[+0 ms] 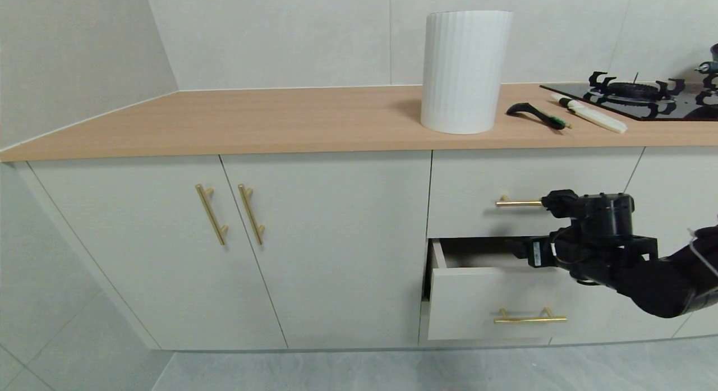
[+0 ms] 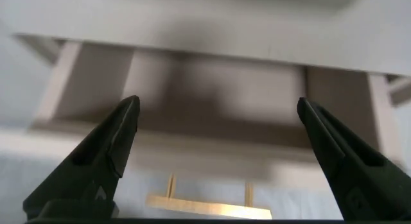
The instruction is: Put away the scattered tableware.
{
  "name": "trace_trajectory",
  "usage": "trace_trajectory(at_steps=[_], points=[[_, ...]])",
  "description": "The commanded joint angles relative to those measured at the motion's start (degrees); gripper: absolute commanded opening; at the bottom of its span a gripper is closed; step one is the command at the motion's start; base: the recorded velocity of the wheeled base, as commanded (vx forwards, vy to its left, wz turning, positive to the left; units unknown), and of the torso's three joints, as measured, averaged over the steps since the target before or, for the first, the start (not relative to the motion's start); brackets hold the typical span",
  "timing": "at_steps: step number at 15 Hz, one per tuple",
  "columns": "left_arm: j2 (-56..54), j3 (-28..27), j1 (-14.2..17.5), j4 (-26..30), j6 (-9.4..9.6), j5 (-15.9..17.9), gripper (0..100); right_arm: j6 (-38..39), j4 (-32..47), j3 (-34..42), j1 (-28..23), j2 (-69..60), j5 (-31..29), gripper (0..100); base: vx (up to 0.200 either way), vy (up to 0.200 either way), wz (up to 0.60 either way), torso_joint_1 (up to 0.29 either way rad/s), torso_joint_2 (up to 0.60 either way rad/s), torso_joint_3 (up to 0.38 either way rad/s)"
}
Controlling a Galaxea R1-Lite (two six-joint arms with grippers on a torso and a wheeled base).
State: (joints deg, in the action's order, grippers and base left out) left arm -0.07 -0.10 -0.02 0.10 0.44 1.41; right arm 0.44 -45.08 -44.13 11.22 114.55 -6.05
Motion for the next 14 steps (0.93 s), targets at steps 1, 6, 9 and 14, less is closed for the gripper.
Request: trace_trajectory(at_steps=[1, 6, 9, 14], points=[[0.1, 0.0, 0.0, 0.0, 0.0, 0.0, 100, 0.0, -3.5, -0.4, 0.0, 8.2, -1.4, 100, 0.0, 0.0, 0.0, 0.0, 0.0, 0.0], [0.1, 0.0, 0.0, 0.0, 0.0, 0.0, 100, 0.0, -1.9, -0.6, -0.3, 8.4, -1.2, 100, 0.0, 0.0, 0.0, 0.0, 0.0, 0.0], [0.1, 0.0, -0.1, 0.0, 0.0, 0.0, 100, 0.0, 4.0, -0.6, -0.4, 4.5, -0.1, 100, 0.0, 0.0, 0.0, 0.0, 0.0, 0.0], [0.1, 0.0, -0.1, 0.0, 0.0, 0.0, 100, -0.1, 11.2, -0.6, -0.4, 1.0, 1.2, 100, 0.0, 0.0, 0.0, 0.0, 0.0, 0.0]])
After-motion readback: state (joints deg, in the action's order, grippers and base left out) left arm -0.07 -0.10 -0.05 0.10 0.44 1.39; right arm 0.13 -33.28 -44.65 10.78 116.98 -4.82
